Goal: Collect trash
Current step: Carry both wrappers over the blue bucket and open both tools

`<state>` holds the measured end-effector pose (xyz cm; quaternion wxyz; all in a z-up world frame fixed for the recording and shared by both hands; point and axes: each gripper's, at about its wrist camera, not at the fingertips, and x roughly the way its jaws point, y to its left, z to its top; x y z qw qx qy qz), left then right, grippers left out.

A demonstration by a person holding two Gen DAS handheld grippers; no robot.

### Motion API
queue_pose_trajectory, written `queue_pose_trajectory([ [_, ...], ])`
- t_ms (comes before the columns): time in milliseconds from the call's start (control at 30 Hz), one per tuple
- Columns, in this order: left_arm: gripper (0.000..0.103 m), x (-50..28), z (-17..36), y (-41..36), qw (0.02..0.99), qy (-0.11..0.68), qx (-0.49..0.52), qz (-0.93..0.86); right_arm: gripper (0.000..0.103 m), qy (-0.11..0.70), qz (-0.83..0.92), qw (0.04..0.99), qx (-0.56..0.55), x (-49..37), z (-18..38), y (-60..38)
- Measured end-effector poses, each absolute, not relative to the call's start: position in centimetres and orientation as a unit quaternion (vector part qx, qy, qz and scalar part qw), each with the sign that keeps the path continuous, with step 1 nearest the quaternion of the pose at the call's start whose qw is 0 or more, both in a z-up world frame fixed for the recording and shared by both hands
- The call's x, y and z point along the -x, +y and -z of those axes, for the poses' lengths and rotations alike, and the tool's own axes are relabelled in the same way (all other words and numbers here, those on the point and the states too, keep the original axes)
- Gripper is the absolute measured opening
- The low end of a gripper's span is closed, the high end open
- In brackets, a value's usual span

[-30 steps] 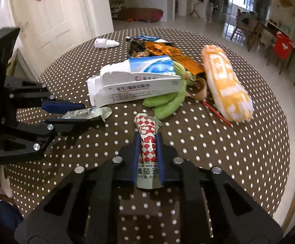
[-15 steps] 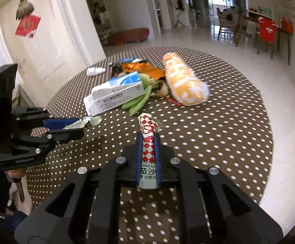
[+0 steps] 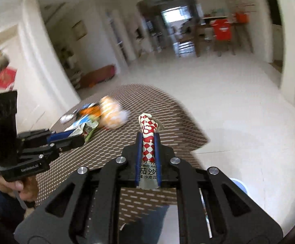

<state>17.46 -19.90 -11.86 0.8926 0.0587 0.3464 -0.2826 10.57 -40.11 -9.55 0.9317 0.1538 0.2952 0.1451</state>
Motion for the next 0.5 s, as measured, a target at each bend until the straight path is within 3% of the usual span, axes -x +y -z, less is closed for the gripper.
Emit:
queue_pose_trajectory([
  [233,0.021,-18.4,13.1,-30.2,0.869,0.360,-0.068,0.333,0.011,0.305,-0.042,0.923,-0.229,-7.6,12.8,-50.5],
  [500,0.021,-20.8,20.3,-41.2,0.819,0.445,-0.104,0.347,0.011,0.371,0.027,0.876,-0.308,-7.8,21.9,-56.6],
])
